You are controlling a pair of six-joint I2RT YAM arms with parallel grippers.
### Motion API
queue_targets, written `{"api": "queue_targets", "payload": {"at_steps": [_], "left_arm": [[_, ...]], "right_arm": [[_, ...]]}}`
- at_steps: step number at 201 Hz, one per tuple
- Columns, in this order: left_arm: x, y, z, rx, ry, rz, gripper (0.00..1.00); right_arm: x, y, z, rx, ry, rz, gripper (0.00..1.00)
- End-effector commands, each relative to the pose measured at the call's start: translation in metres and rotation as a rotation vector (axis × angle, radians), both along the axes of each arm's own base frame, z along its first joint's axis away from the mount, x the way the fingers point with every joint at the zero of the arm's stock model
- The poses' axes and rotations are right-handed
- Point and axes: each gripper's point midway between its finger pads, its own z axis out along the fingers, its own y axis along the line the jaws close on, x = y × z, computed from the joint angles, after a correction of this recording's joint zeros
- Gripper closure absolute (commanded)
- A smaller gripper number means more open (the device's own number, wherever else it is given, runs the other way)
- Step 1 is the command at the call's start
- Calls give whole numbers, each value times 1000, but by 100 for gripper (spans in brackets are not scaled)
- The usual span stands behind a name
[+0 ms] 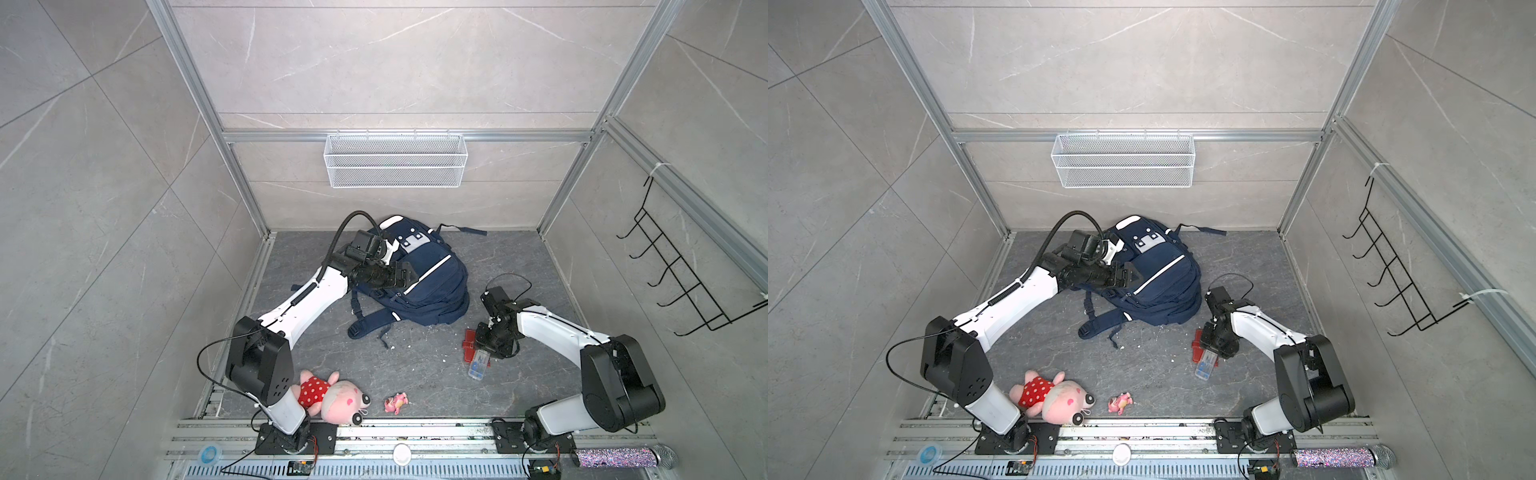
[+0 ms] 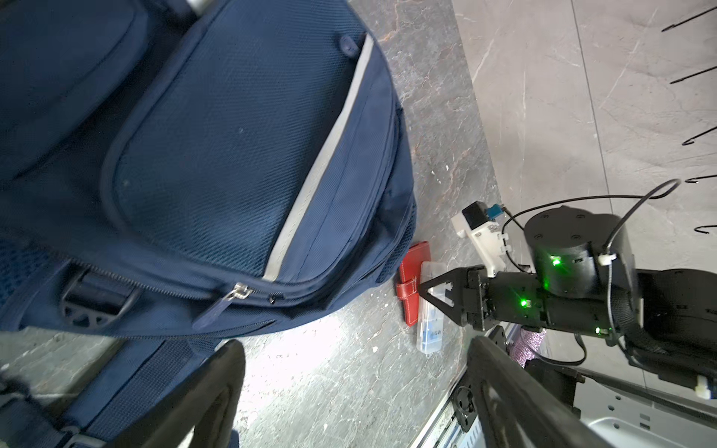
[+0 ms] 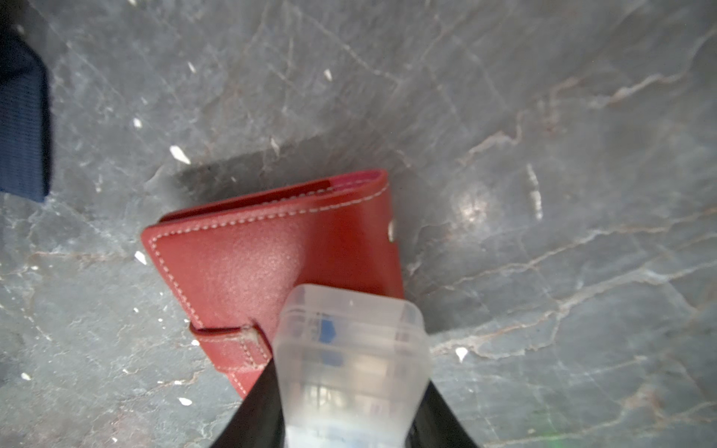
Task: Pack the student bag
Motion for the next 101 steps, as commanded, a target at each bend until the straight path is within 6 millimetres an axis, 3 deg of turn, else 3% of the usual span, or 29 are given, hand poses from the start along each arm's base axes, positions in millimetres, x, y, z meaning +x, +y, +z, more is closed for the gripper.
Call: {"api": "queue_targets", "payload": {"at_steps": [1,45,78,101], "left_arm": [[1,-18,1,94,-60,-79,10],[22,-32,-46,372,-33,-111,16],[25,-54,-63,476,-101,-184,28],[32,-62,-74,533,-147,-192,30]], "right_arm": [[16,5,16,4,-101,39,80],[28,12,46,34,-195,85,88],[27,15,52,53,-190,83,91],[27,14,61,43,-190,101,92]]}}
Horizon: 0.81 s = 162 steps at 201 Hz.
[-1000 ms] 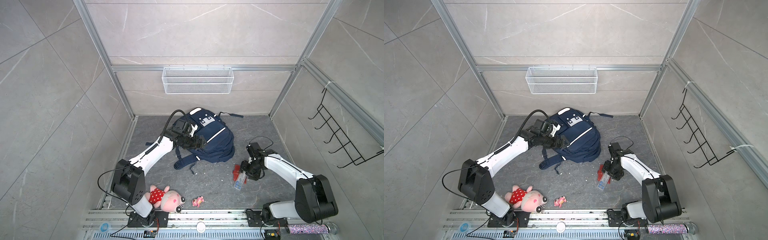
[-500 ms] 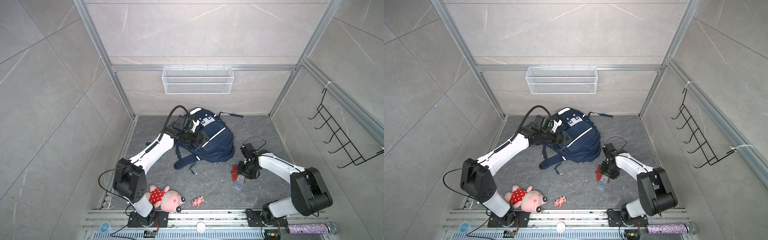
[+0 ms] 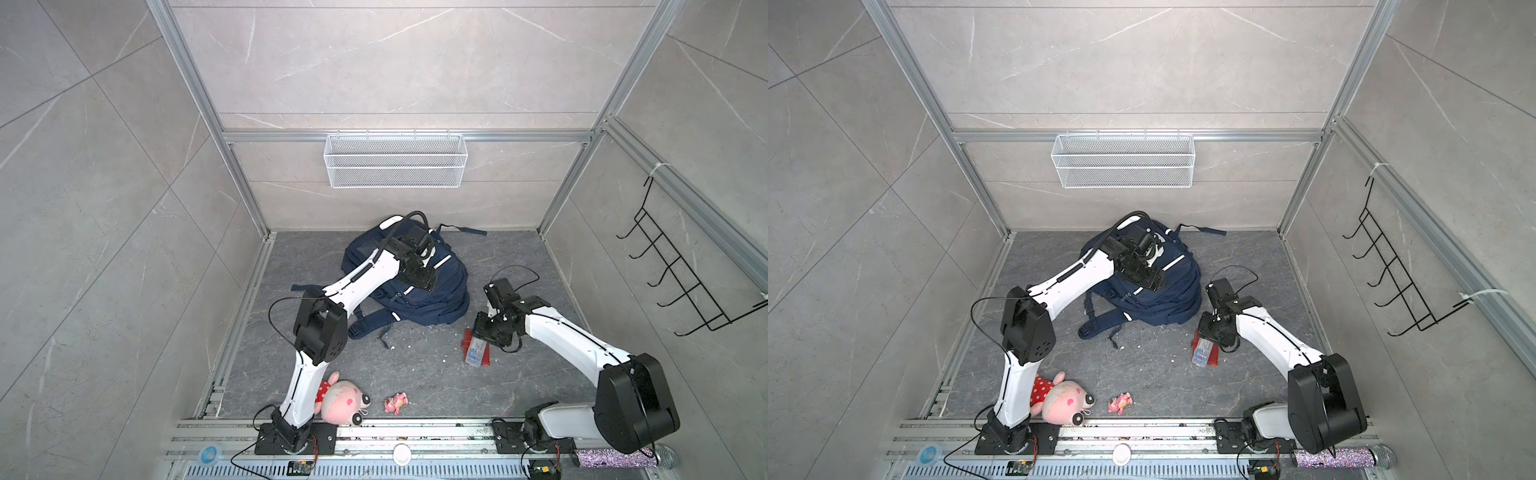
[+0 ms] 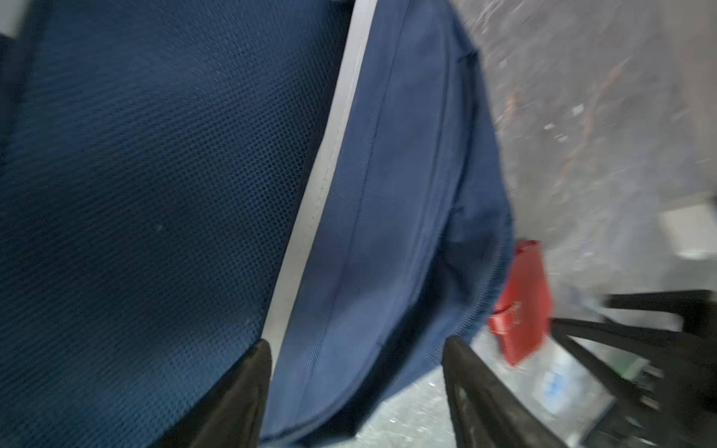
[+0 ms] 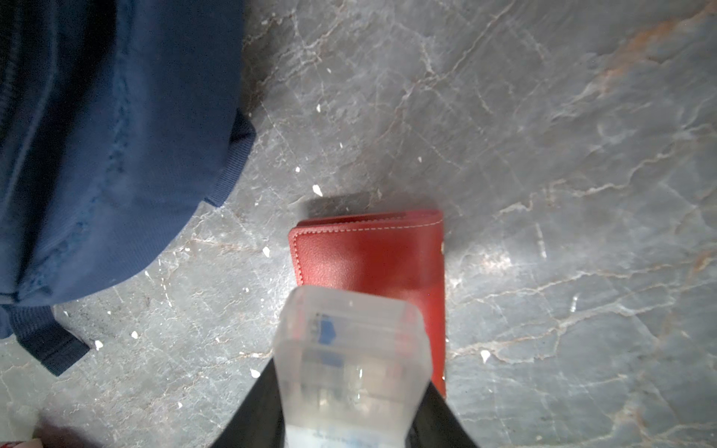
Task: Pack the student bag
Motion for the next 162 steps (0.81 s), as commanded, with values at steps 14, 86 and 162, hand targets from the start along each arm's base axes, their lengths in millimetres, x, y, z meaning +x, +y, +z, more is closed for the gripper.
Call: {"api": "queue_targets", "payload": {"at_steps": [14,86,162], "left_arm": [[8,-5,5,67,-98,-56,31],[14,-20,16,-78,-61,-70,36],[35,-18,1,-94,-60,-77,37]], "right_arm": [[1,0,23,-14,-18,48,92],[7,1,36,-13,-49,55,94],[17,5,48,-8,-82,74,96]]}}
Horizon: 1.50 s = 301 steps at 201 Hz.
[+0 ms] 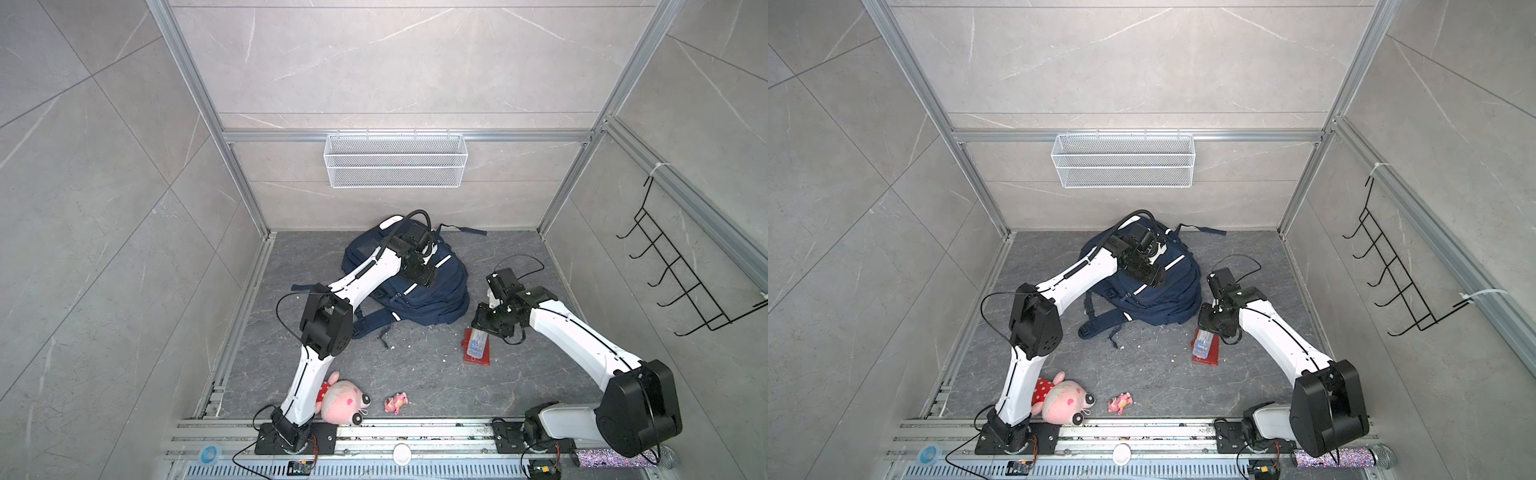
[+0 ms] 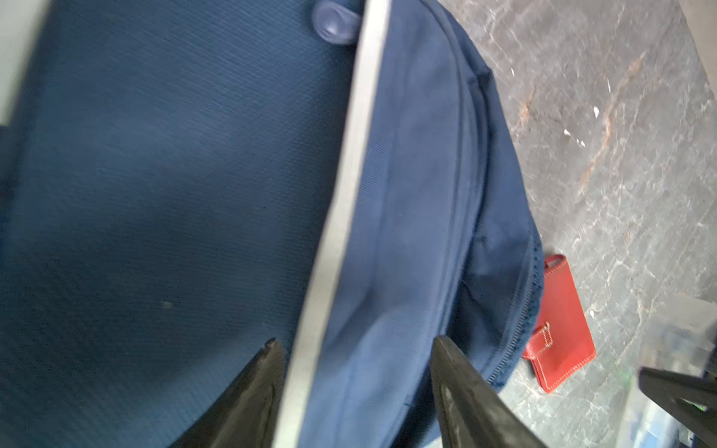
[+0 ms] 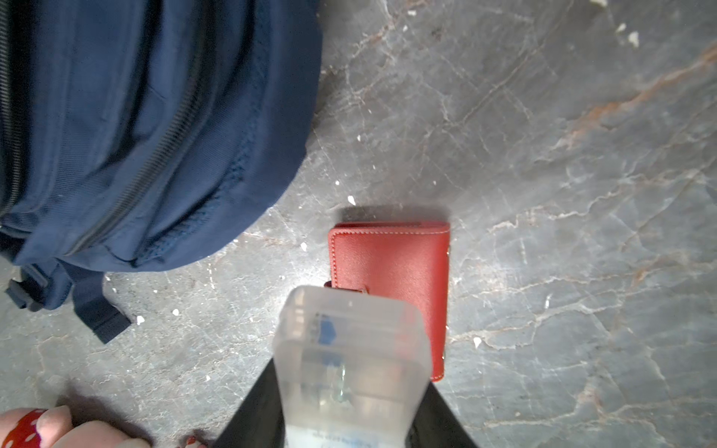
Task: Pack the student bag
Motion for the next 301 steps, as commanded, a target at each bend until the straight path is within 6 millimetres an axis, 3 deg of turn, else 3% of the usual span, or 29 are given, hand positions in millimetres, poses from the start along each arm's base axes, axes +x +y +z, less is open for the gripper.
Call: {"api": "queue_targets", "payload": {"at_steps": [1,26,73,105,126,170,237,301], "left_arm": [[8,-15,3,-45,-23,-42,37],[10,-20,-9,-41,-11,-68,38],[-15,-42,-9,-176,80,-180,56],[-23,-46,1,-233,103,-185,76],[-25,-48,15,-275,106,-174,100],[-24,-46,58,-377,116,-119,100],[-5,-19,145,-658,125,25,100],[-13,-23,197,-881,174,11,100]], "right_arm": [[4,1,11,-9,-23,24,96],[8,3,13,1,-38,20,96],[11,3,17,-1,-58,18,96],[15,-2,26,-22,-90,8,96],[20,-1,35,-12,-111,2,96],[36,6,58,37,-174,-27,96],[61,20,79,135,-218,-69,98],[113,56,107,317,-308,-65,98]]}}
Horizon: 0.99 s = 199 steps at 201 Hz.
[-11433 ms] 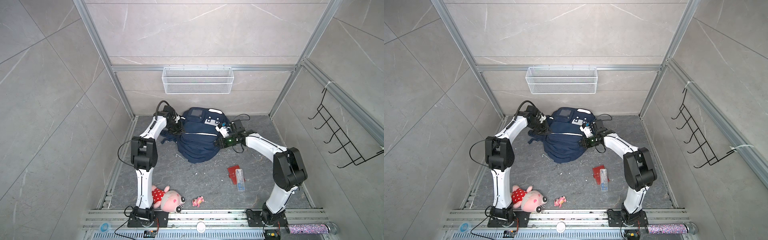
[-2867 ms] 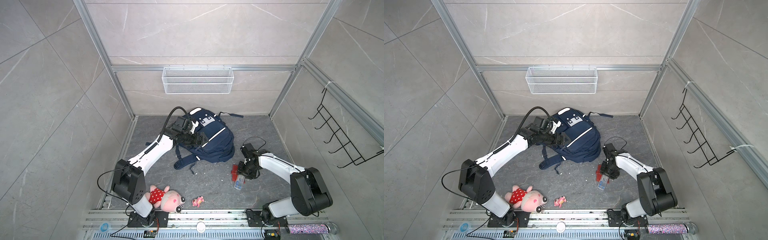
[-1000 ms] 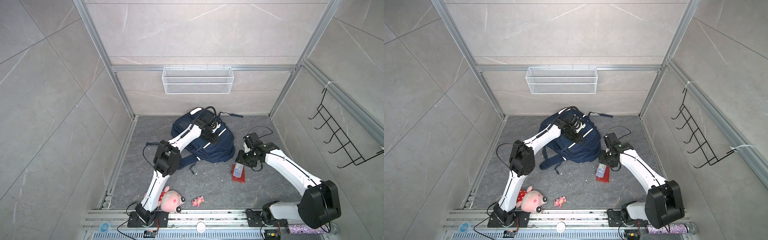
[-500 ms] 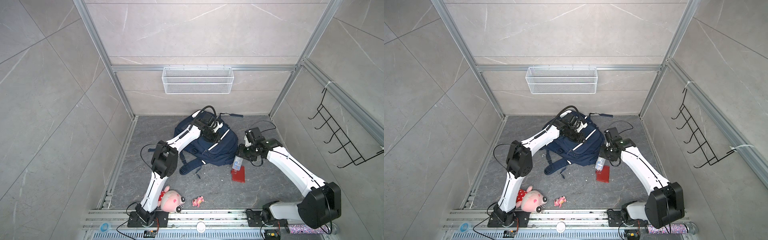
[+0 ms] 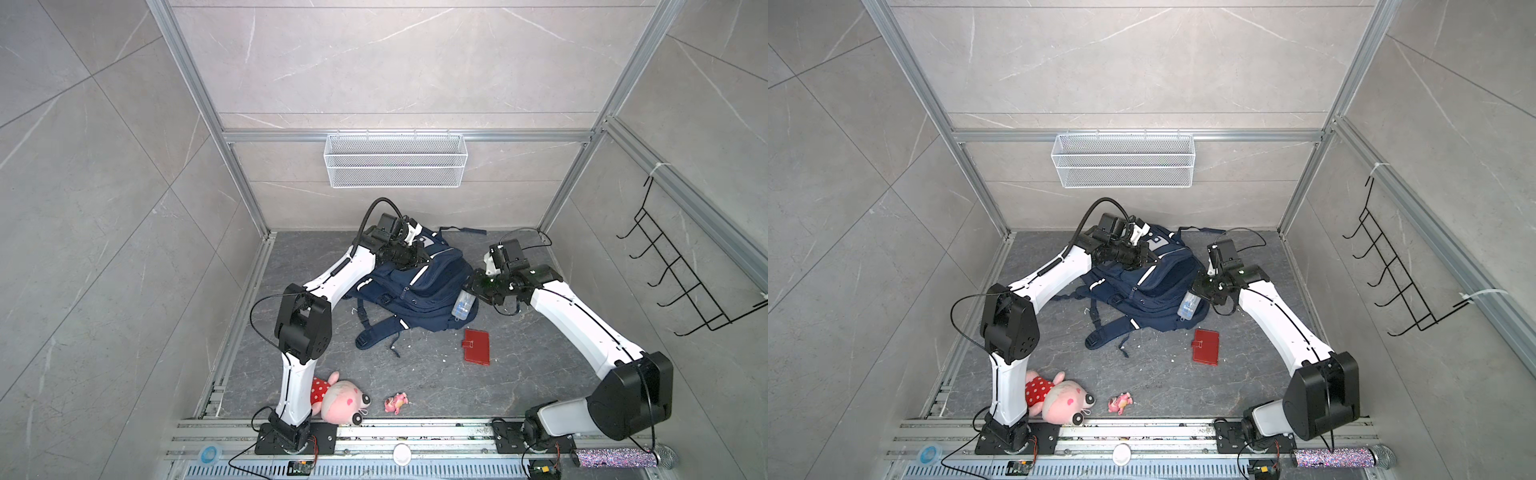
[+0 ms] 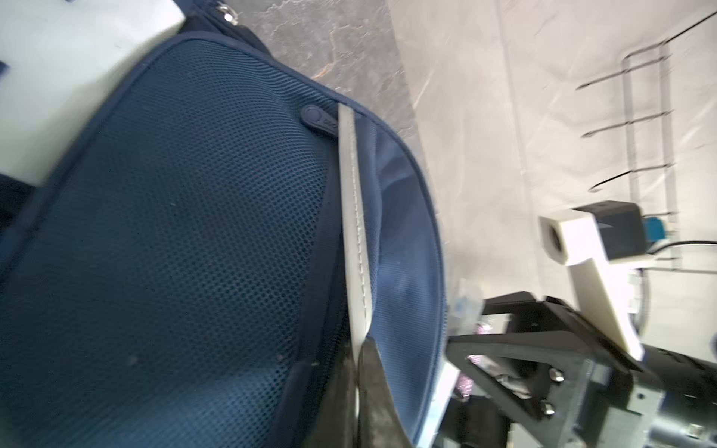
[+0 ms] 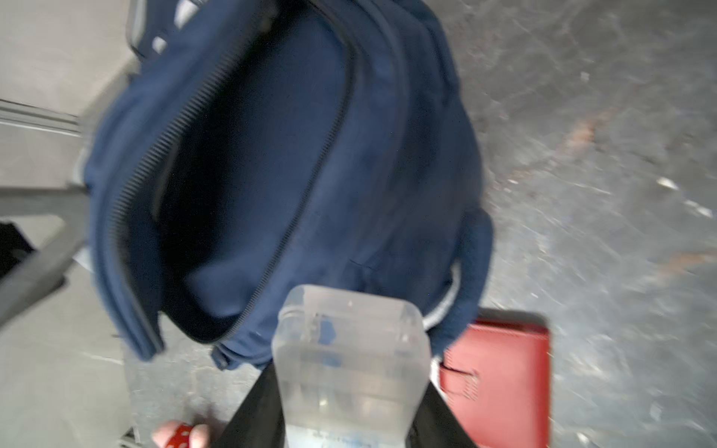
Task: Pack the student bag
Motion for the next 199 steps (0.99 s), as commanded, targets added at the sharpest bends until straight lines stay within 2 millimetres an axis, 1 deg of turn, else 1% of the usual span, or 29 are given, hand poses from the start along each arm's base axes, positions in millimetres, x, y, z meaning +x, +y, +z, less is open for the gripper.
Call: {"api": "queue_targets", "payload": {"at_steps": [1,29,44,69,103,117,129,149,163,185,199], "left_arm": [[-17,-12,116,-285,-143,-62,100],[-19,-14,136,-347,-156,-69,100],[-22,-14,143,-358,-166,-83,100],[-26,-15,141,-366,-149,-101,100],[-30,-17,137,-393,-122,-108,100],[-29,-18,140,-427,-110,-100,100],[-27,-19,143,-454,-104,-98,100],[-27,-20,146,-475,-99,-100,100],[-26,-21,146,-482,-94,-101,100],[-25,-21,146,-495,-81,-100,100],[-22,-21,145,-500,-77,-90,100]], "right_arm": [[28,18,24,109,-76,-8,98],[49,30,14,180,-66,-38,98],[61,37,16,207,-80,-34,98],[78,43,15,231,-85,-40,98],[96,49,16,261,-89,-57,98],[101,51,10,276,-77,-78,97],[105,52,0,296,-56,-100,96],[115,58,-6,333,-44,-121,92],[123,61,-6,349,-47,-123,88],[132,64,-3,352,-62,-119,80],[134,65,-2,340,-60,-105,74]]}}
